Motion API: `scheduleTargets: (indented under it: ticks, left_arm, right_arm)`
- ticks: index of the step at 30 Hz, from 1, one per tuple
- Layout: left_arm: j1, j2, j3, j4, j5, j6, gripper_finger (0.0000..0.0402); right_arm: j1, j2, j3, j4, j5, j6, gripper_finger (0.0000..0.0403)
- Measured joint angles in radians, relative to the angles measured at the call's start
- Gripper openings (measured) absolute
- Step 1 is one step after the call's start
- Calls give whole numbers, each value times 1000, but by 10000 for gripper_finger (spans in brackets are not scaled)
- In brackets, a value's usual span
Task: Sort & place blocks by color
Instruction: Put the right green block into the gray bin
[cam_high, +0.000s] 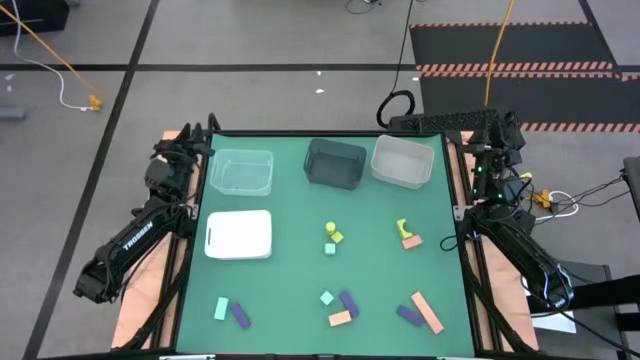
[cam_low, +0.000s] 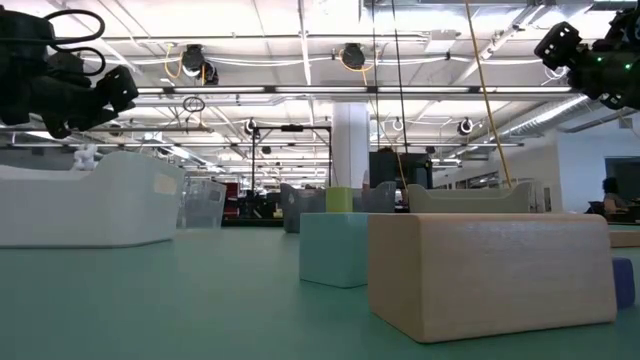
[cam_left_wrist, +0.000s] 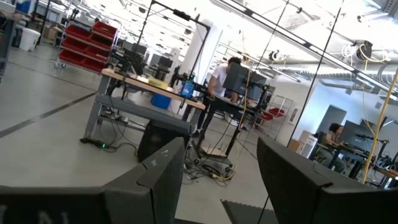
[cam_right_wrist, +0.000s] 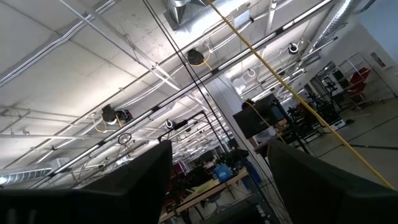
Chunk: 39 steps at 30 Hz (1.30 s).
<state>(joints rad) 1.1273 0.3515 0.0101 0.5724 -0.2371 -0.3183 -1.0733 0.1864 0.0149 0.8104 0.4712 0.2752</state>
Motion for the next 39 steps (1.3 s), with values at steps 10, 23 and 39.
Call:
scheduleTargets:
  ticks: [10, 23, 39]
  left_arm:
    - [0, 0, 0, 0, 0, 0, 203]
    - [0, 0, 0, 0, 0, 0, 203]
    - [0, 0, 0, 0, 0, 0, 202]
  right_arm:
    - [0, 0, 0, 18, -5, 330, 256]
    - [2, 54, 0, -37, -369, 510, 256]
    - [2, 218, 124, -40, -647, 467, 256]
